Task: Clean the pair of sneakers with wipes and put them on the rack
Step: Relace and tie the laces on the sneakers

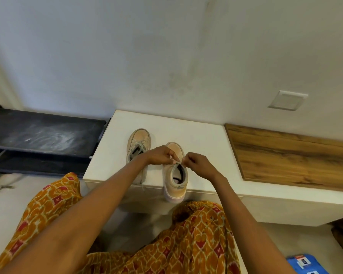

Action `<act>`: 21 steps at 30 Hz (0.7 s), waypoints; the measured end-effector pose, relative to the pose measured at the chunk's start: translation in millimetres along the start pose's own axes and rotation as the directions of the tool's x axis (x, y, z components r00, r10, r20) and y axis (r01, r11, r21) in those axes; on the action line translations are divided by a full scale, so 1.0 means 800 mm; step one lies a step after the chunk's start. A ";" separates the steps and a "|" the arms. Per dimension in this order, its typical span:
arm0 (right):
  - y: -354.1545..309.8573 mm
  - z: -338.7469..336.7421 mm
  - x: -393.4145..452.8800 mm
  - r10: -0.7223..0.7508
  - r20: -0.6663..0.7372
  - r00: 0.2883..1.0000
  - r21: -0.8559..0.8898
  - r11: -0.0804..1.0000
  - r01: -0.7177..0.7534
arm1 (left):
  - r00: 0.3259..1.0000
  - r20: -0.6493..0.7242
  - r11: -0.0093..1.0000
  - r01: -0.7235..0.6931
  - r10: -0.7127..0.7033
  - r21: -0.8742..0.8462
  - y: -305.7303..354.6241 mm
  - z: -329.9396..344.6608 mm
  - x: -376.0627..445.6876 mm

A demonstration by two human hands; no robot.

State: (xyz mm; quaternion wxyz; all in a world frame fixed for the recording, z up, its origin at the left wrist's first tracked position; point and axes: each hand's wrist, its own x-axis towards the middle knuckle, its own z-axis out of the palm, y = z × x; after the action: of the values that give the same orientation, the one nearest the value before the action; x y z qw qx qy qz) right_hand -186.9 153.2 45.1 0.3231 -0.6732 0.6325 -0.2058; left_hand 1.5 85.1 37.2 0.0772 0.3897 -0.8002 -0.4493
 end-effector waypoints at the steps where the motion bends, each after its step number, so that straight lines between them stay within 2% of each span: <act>1: 0.001 -0.002 -0.001 -0.030 0.037 0.999 -0.046 0.998 0.032 | 1.000 -0.007 0.997 -0.014 0.014 0.075 -0.002 0.002 -0.002; 4: 0.001 -0.013 -0.007 -0.079 0.078 0.994 -0.103 0.991 0.087 | 0.994 -0.104 0.956 0.004 0.028 0.292 0.000 0.011 -0.003; 6: -0.001 -0.017 -0.011 -0.095 0.076 0.993 -0.083 0.991 0.101 | 0.982 -0.179 0.936 0.004 0.063 0.352 0.007 0.019 0.000; 8: -0.003 -0.018 -0.013 -0.094 -0.018 0.995 0.057 0.994 0.095 | 0.974 -0.216 0.946 0.010 0.064 0.323 0.011 0.027 0.006; 11: -0.006 -0.022 -0.015 -0.020 -0.228 0.973 0.280 0.956 0.085 | 0.979 -0.201 0.987 0.006 0.027 0.162 0.012 0.032 0.010; 16: -0.012 -0.020 -0.001 -0.056 -0.200 0.978 0.153 0.984 0.088 | 0.996 -0.085 0.994 -0.045 0.037 -0.099 0.010 0.016 0.001; 18: -0.012 -0.019 0.003 -0.050 -0.228 0.972 0.146 0.986 0.085 | 0.998 -0.046 0.995 -0.050 0.046 -0.089 0.006 0.014 -0.001; 21: -0.008 -0.020 0.006 -0.037 -0.265 0.963 0.164 0.983 0.083 | 0.995 -0.055 0.997 -0.079 0.078 -0.014 0.000 0.020 0.001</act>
State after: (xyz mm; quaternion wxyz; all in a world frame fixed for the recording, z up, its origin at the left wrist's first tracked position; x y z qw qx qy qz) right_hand -192.5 145.5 60.0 0.2880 -0.6283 0.6285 -0.3567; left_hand -6.4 94.6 27.6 0.1196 0.3696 -0.8089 -0.4414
